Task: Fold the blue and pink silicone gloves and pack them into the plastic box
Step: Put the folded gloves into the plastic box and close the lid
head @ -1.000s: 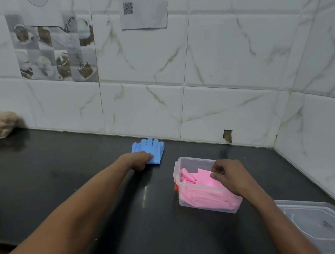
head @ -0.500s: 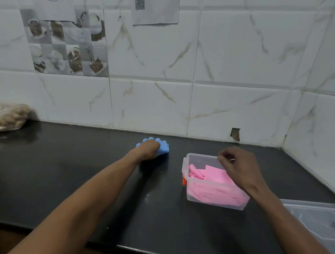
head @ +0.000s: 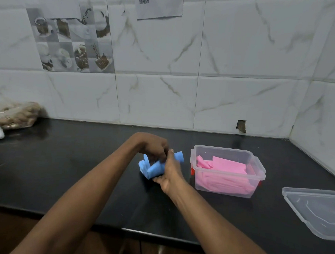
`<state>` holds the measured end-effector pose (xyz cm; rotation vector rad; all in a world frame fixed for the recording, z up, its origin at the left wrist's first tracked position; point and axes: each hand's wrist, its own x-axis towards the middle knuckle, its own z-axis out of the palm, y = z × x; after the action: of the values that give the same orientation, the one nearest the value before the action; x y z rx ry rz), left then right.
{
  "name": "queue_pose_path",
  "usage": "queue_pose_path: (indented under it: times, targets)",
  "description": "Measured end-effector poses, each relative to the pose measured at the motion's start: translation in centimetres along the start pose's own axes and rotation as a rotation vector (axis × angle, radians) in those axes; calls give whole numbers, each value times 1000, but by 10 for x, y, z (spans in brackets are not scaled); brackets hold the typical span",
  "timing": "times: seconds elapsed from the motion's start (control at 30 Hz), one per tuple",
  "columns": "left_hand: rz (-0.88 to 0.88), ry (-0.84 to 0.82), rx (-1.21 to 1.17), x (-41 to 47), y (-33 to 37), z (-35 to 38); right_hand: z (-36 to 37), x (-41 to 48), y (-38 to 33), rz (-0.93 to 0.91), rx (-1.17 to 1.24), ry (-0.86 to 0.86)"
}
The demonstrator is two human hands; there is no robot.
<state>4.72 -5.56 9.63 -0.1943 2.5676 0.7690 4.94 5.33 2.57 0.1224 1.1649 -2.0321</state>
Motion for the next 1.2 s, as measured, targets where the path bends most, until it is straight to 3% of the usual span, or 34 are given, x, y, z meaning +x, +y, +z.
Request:
queue_pose_path:
  times: [0.07,0.1,0.17,0.23,0.27,0.3,0.37,0.43,0.5,0.57,0.63,0.73,0.9,1.0,1.2]
  targets:
    - [47,-60,-257,-4,-15,-4,-4,3,2,-55,-28,89]
    - [58,-3,-389,-6,-25,-6,-6,3,3,-81,-79,122]
    - [-6,284,-541,-9,-40,-6,-10,0,3,-90,-233,168]
    - [-211,644,-440,-9,-63,-1,-8,-4,1,-127,-376,210]
    - [-313,702,-381,-13,-75,5,-6,-6,-1,-148,-415,209]
    - [-384,659,-401,-19,-84,14,-2,-9,-4,-163,-427,206]
    - [-389,437,-696,-28,-97,36,8,-13,-13,-188,-399,197]
    - [-247,178,-1106,-26,-97,60,19,-13,-23,-185,-251,178]
    - [7,54,-1600,-13,-83,79,25,-14,-34,-209,-226,142]
    - [299,107,-2091,2,-62,81,23,-17,-47,-229,-278,119]
    - [443,277,-2370,13,-47,70,11,-22,-64,-224,-291,66]
    - [519,359,-2266,19,-26,50,-19,-36,-102,-209,-319,-35]
    - [347,332,-1785,13,37,29,-81,-57,-185,-159,-467,-85]
    - [175,461,-1386,20,76,32,-118,-61,-213,-123,-575,15]
    - [27,587,-890,35,113,45,-162,-54,-217,-127,-787,191]
